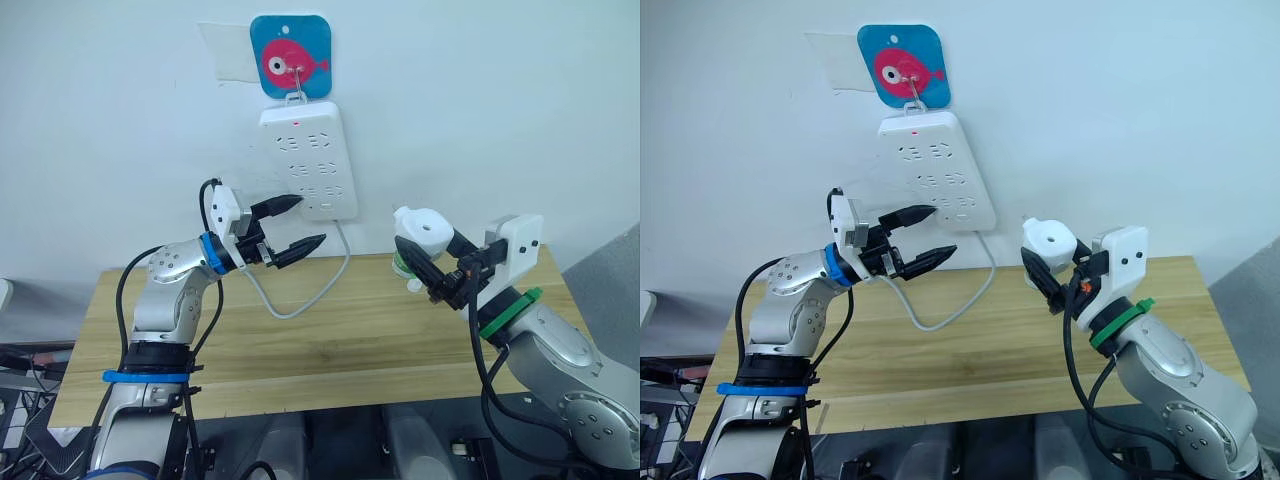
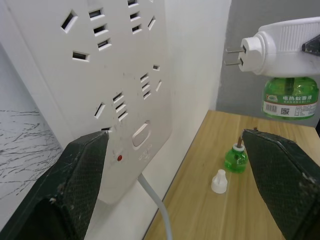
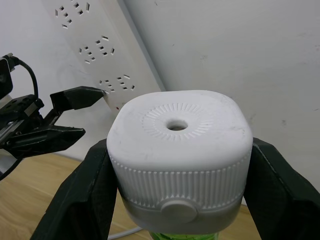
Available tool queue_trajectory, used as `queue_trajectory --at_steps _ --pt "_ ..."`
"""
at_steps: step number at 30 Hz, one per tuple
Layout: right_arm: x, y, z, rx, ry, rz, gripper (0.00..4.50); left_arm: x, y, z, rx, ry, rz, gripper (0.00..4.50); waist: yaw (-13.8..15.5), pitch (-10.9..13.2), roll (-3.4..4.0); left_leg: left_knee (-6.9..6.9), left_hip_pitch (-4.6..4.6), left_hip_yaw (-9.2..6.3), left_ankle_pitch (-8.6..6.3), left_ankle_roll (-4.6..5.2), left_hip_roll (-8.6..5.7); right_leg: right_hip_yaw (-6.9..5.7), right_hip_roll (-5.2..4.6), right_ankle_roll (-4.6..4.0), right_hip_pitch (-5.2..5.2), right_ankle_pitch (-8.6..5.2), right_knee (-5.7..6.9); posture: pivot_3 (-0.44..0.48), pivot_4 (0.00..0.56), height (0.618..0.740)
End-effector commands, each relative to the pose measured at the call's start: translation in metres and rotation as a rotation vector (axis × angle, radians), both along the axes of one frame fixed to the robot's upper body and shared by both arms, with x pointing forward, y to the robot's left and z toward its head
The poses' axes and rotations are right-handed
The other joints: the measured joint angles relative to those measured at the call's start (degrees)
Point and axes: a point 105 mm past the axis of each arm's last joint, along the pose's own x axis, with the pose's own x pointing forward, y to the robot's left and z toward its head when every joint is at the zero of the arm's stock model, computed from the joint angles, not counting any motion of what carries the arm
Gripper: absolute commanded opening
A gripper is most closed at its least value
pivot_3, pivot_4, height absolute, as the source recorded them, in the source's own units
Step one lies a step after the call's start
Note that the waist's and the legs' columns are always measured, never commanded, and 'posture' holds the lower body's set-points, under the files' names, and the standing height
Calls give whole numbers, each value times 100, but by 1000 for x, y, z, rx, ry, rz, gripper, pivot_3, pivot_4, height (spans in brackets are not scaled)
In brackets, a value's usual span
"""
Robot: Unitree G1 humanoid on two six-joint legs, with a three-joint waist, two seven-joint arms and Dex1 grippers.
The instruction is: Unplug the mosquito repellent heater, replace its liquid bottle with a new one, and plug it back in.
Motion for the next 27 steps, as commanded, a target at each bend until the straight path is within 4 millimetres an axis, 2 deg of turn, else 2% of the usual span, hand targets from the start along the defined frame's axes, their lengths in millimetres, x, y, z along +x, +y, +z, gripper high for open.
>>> queue_trajectory --at_steps 1,5,10,18,23,26,27 --pt "-7 3 13 12 -59 20 3063 4 27 23 -16 -70 97 4500 -11 0 0 0 0 -1 0 0 1 -1 1 0 0 0 0 -99 237 740" --pt "-6 4 12 17 -55 24 3063 2 34 25 -8 -69 117 4500 -24 -2 -4 -2 -1 -14 0 0 3 -3 1 0 -1 0 -4 -93 237 740" --pt "-5 6 12 19 -57 32 3063 2 33 26 -11 -70 123 4500 -33 -3 -5 -18 -13 -11 -4 5 3 -1 0 2 -4 -2 -47 -80 240 740" --pt "-5 20 22 29 -73 107 3063 13 -5 31 -32 -51 -24 4500 -12 -4 -6 -12 -14 -5 -8 13 -2 1 -4 2 -5 -1 -42 -74 241 740" --pt "-7 30 27 22 -75 164 3063 18 -11 32 -30 -26 -81 4500 -54 -4 -7 -15 -15 -3 -8 13 0 1 -2 2 -8 -1 -44 -99 243 740" --pt "-6 36 29 24 -79 176 3063 17 -8 33 -47 -1 -94 3946 -81 -4 -6 -15 -15 -4 -8 13 1 3 -2 2 -8 -1 -43 -100 245 740" --pt "-5 37 29 27 -81 177 3063 17 -7 34 -55 10 -90 3635 -86 -4 -6 -15 -14 -5 -8 13 1 3 -2 2 -8 -1 -43 -100 247 740"
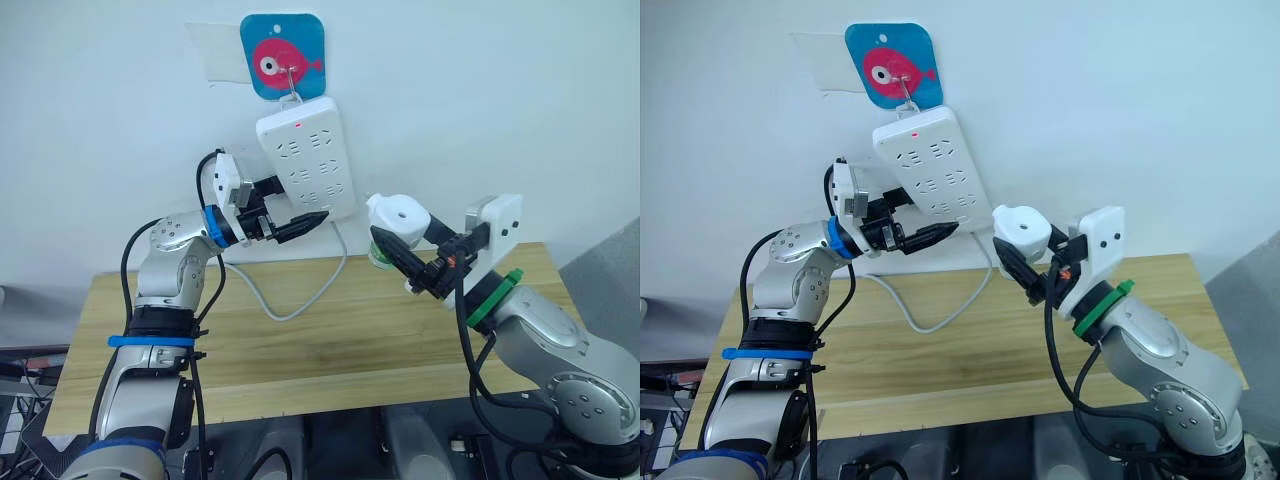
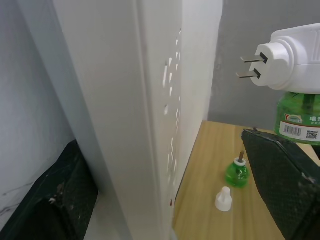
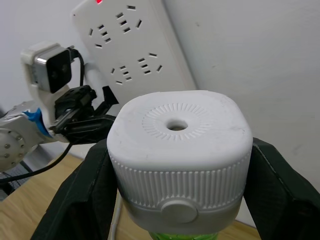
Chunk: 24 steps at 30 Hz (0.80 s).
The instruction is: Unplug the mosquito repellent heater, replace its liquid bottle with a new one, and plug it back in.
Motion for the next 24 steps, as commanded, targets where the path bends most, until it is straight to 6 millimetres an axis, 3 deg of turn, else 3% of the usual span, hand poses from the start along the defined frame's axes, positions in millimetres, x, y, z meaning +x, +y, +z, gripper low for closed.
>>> queue_trajectory --at_steps 1,8,24 --pt "-6 8 9 22 -39 34 3063 -2 5 10 -30 3 -1 3342 -7 0 0 0 0 -1 0 0 1 0 0 0 0 0 0 -100 247 740" --pt "-6 22 10 43 -32 53 3063 -7 6 11 -40 38 -7 1307 -12 0 0 -1 0 -4 0 0 2 -1 1 0 -2 0 0 -85 248 740" --pt "19 31 5 -5 -30 -22 3063 -8 1 8 -46 78 -10 1316 -4 0 0 -1 -1 -1 1 -2 1 1 -1 0 -6 0 -1 -86 237 740"
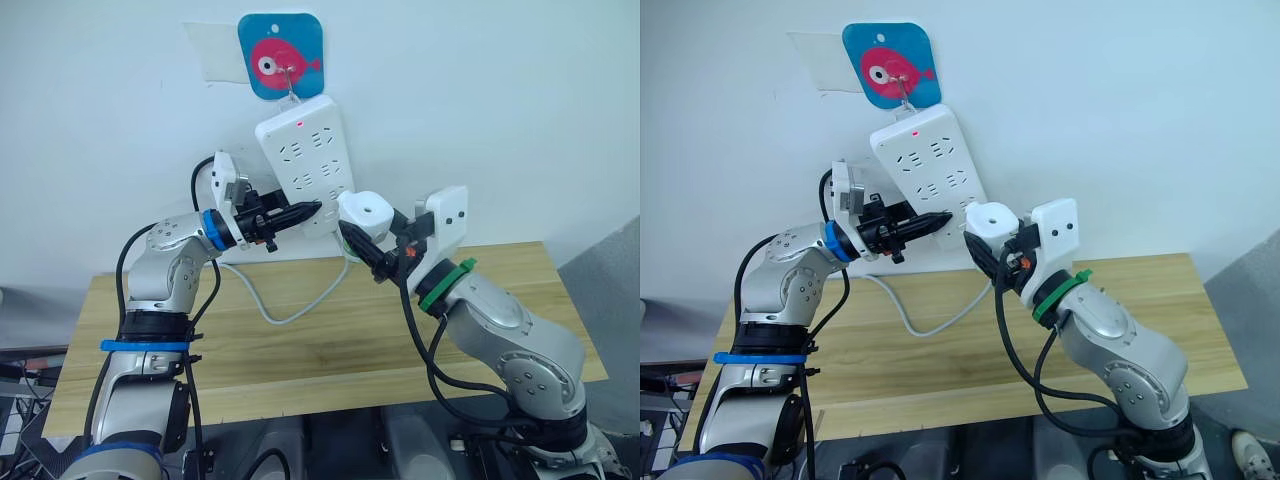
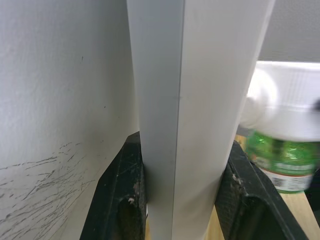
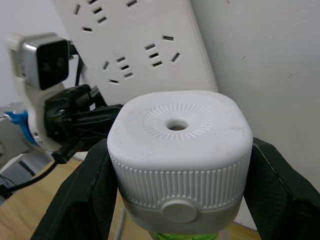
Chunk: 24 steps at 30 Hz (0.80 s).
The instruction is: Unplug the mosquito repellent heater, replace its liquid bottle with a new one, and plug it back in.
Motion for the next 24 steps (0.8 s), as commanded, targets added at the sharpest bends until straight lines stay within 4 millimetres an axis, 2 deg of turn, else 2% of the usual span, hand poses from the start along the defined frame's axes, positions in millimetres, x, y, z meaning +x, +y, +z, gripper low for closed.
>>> queue_trajectory --at_steps 1,11,24 --pt "-3 2 11 10 -55 13 3063 -3 -1 8 -10 -34 -11 1316 0 0 0 0 0 0 0 0 0 0 0 0 0 0 0 -86 237 740" --pt "-8 9 10 24 -44 58 3063 -4 0 5 -6 -34 -12 1316 0 0 0 0 0 1 0 1 0 1 0 0 -1 0 3 -73 239 740" --pt "1 12 14 52 -62 22 3063 -6 -3 3 -10 -24 -24 1316 -13 0 0 0 2 3 0 1 1 3 0 0 -4 0 13 -77 245 740"
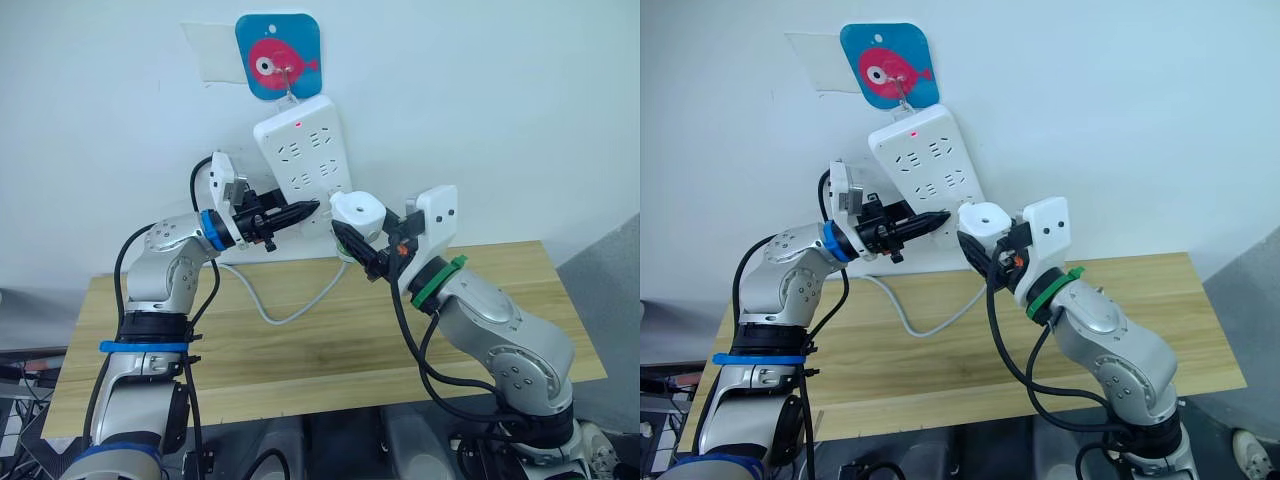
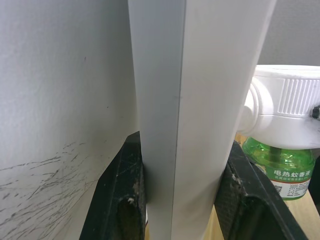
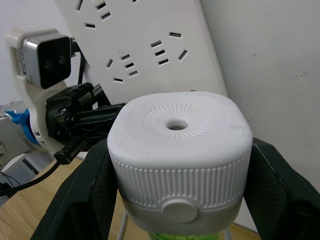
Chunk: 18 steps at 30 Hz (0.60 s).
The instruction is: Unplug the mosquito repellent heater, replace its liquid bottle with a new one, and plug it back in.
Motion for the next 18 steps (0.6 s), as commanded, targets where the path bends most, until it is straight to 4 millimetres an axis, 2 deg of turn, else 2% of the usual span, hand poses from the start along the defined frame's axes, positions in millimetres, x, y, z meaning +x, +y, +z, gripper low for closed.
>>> queue_trajectory --at_steps 1,10,18 --pt "-1 3 15 44 -63 -2 3063 -7 -6 3 -10 -18 -39 1316 -3 0 0 0 1 0 0 0 0 0 0 0 -1 0 2 -77 245 740" --pt "-7 3 18 92 -81 17 3063 -7 -5 3 -6 -17 -38 1316 -3 0 0 0 1 2 0 0 2 1 1 0 -5 0 7 -76 251 740" --pt "-1 6 6 17 -73 -15 3063 -8 -7 3 -7 -16 -44 1316 -3 0 0 0 1 2 0 0 2 1 1 0 -5 0 5 -77 252 740"
